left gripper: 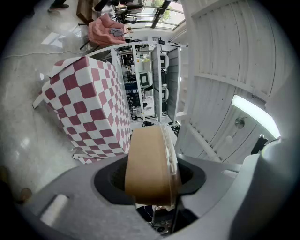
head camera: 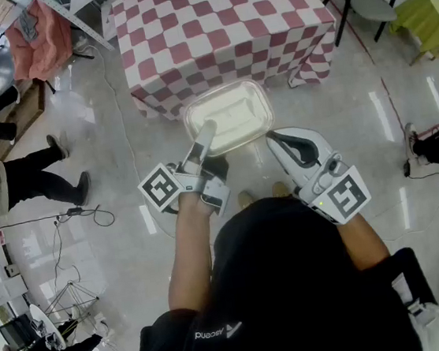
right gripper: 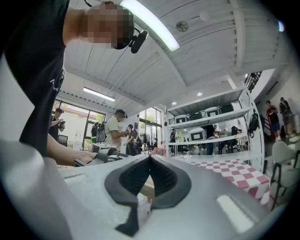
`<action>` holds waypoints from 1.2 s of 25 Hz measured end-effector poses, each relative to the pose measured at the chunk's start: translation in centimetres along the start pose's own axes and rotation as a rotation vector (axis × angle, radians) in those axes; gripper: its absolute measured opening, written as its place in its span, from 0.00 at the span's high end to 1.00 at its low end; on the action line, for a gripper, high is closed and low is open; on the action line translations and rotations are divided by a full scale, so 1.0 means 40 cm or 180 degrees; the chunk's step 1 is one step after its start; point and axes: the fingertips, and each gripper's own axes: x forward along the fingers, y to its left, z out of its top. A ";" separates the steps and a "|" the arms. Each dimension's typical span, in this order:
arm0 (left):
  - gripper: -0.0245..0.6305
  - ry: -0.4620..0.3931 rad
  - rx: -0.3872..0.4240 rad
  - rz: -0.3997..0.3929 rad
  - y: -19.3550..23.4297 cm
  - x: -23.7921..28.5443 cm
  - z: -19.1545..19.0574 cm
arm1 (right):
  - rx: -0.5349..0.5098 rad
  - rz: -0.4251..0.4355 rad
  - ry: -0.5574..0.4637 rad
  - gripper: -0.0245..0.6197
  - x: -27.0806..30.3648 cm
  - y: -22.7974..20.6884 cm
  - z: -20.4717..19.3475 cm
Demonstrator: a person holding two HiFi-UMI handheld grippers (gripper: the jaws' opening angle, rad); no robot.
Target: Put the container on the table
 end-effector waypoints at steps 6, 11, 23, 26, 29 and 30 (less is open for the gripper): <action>0.66 -0.0005 0.0006 -0.0017 0.007 -0.005 0.020 | -0.0004 -0.0011 -0.0011 0.96 0.019 0.004 -0.003; 0.66 -0.0004 -0.0021 -0.0016 0.027 -0.020 0.041 | 0.0027 0.0009 -0.0025 0.96 0.049 0.017 -0.016; 0.66 0.0033 -0.0123 -0.0051 0.075 -0.032 0.180 | -0.0089 -0.0184 0.0071 0.96 0.160 0.014 -0.050; 0.66 0.0043 -0.0160 -0.0030 0.096 0.016 0.223 | -0.0057 -0.0235 0.0101 0.96 0.203 -0.044 -0.056; 0.66 0.0055 -0.0156 0.0002 0.118 0.061 0.259 | -0.0049 -0.0238 0.0098 0.96 0.241 -0.090 -0.065; 0.66 0.0052 -0.0153 0.0005 0.125 0.095 0.276 | -0.0057 -0.0230 0.0101 0.96 0.261 -0.124 -0.069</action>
